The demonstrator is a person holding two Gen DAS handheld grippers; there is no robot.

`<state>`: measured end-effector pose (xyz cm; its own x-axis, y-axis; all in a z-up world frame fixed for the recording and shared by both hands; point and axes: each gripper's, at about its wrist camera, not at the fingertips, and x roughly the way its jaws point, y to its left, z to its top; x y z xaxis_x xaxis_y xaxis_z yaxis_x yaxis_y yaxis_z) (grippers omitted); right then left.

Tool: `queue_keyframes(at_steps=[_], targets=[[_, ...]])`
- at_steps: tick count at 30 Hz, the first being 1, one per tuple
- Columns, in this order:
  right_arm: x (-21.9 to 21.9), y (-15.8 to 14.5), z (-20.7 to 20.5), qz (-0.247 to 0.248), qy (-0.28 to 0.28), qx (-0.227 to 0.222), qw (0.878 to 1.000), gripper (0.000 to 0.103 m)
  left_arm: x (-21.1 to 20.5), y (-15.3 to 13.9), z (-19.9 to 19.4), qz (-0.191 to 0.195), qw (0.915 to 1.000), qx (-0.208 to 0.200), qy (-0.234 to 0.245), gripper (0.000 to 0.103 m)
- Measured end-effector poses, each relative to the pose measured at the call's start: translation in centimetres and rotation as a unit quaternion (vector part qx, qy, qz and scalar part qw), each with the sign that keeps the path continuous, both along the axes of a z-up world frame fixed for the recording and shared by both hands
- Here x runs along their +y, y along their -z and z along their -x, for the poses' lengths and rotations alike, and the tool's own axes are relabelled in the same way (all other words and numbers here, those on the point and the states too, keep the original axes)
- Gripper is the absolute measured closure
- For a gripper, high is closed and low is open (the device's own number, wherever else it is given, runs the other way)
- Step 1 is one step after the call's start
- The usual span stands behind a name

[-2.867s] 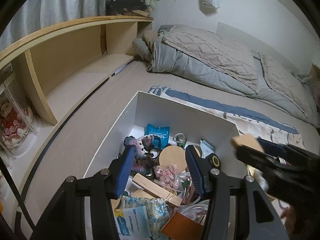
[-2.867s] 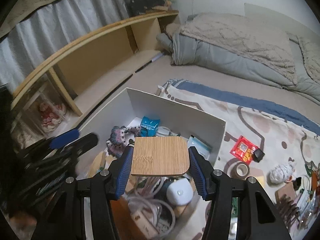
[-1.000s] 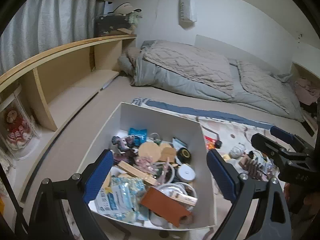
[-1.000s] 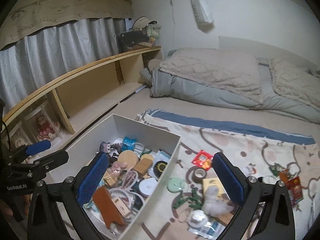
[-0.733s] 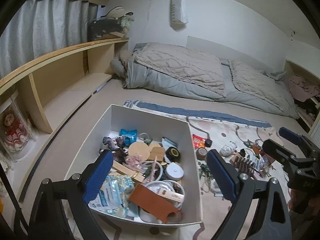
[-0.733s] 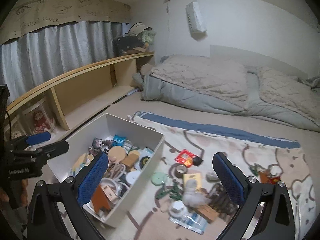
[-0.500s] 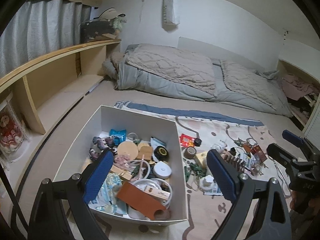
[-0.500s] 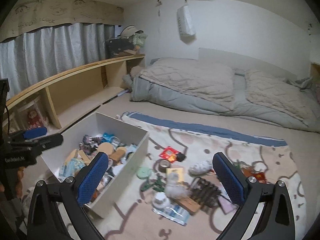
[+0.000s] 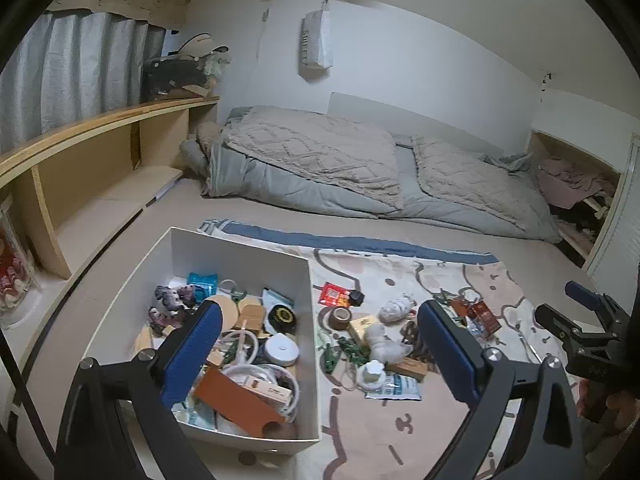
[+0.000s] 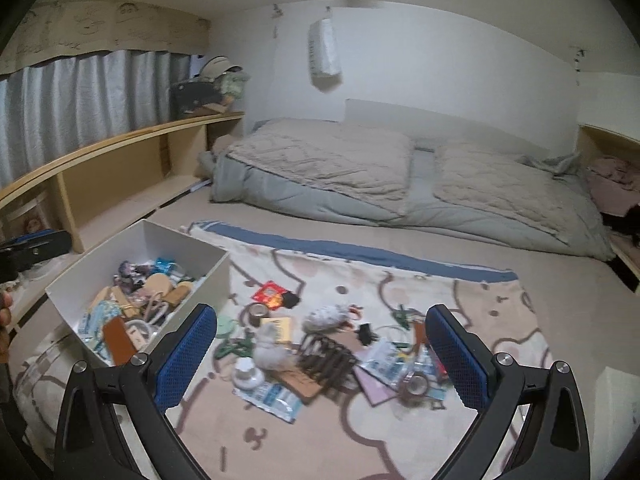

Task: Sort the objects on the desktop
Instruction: 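Withdraw both open tools from the box back toward the pile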

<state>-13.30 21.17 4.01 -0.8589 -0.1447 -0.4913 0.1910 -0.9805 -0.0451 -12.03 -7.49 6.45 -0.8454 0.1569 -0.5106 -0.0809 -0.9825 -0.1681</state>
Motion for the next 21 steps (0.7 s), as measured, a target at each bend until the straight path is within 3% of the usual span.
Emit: queue_keyframes(at_steps=[6, 14, 19, 21], targets=[[3.2, 0.9, 0.3, 0.001, 0.035, -0.010, 0.999, 0.000, 1.3, -0.3, -0.4, 0.015, 0.9998, 0.013, 0.006, 0.000], [7.4, 3.7, 2.4, 0.014, 0.074, -0.047, 0.996, 0.000, 3.1, 0.6, 0.7, 0.033, 0.9992, -0.007, 0.020, 0.000], [10.6, 5.8, 4.7, 0.056, 0.105, -0.080, 0.990, 0.000, 3.5, 1.0, 1.4, 0.030, 0.9992, -0.015, 0.023, 0.000], [11.9, 6.6, 5.7, 0.078, 0.115, -0.092, 0.986, 0.006, 3.6, 1.1, 1.7, 0.028, 0.9991, -0.017, 0.026, 0.000]])
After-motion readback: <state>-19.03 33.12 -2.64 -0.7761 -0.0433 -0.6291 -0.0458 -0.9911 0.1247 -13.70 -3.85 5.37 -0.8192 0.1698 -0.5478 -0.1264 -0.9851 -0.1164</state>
